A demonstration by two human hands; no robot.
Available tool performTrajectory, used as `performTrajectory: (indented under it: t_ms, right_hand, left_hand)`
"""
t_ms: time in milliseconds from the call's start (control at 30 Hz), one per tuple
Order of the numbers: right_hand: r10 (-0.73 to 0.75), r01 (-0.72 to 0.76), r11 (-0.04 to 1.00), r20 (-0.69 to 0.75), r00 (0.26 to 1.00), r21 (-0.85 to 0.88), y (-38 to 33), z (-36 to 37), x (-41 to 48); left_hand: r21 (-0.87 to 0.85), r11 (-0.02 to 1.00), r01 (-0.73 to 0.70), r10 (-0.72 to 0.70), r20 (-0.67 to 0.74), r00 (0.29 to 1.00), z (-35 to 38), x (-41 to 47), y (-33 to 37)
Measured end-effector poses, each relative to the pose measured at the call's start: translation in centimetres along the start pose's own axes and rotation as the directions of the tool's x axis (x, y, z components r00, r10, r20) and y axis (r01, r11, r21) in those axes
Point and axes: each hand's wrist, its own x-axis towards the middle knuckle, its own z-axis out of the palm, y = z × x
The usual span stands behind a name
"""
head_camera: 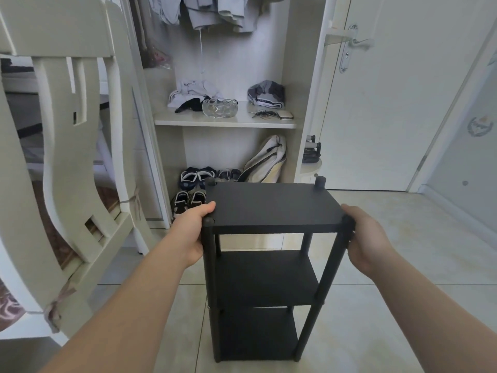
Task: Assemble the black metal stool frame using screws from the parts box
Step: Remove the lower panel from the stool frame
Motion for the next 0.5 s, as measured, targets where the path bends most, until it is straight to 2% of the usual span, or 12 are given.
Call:
performTrajectory:
  t_ms: [167, 267, 367, 433, 500]
  right_hand:
    - [-0.107, 0.053, 0.929, -0.130, 0.986, -0.366, 0.3, 0.1, -0.2]
    - [-0.126, 0.093, 0.891, -0.045, 0.991, -0.444, 0.5, 1.1, -1.0]
    - [-0.034, 0.066, 0.890, 0.079, 0.996, -0.451, 0.6, 2.2, -1.6]
    - [0.059, 0.008, 0.936, 0.179, 0.982, -0.352, 0.7, 2.7, -2.1]
    - [0.104, -0.041, 0.962, 0.227, 0.968, -0.268, 1.1, 3.0, -2.4]
  left_hand:
    - [-0.109, 0.994, -0.009, 0.004, -0.050, 0.999, 1.1, -0.5, -0.8]
    - [-0.207, 0.978, -0.005, -0.005, -0.050, 0.999, 3.3, -1.6, -2.0]
    - [-0.266, 0.964, -0.017, 0.023, 0.019, 1.000, 6.1, -2.8, -3.9]
    - [-0.123, 0.992, 0.038, -0.026, 0.100, 0.995, 7.3, -3.4, -4.9]
    - [0.159, 0.982, 0.106, -0.129, 0.142, 0.981, 7.4, -3.8, -5.1]
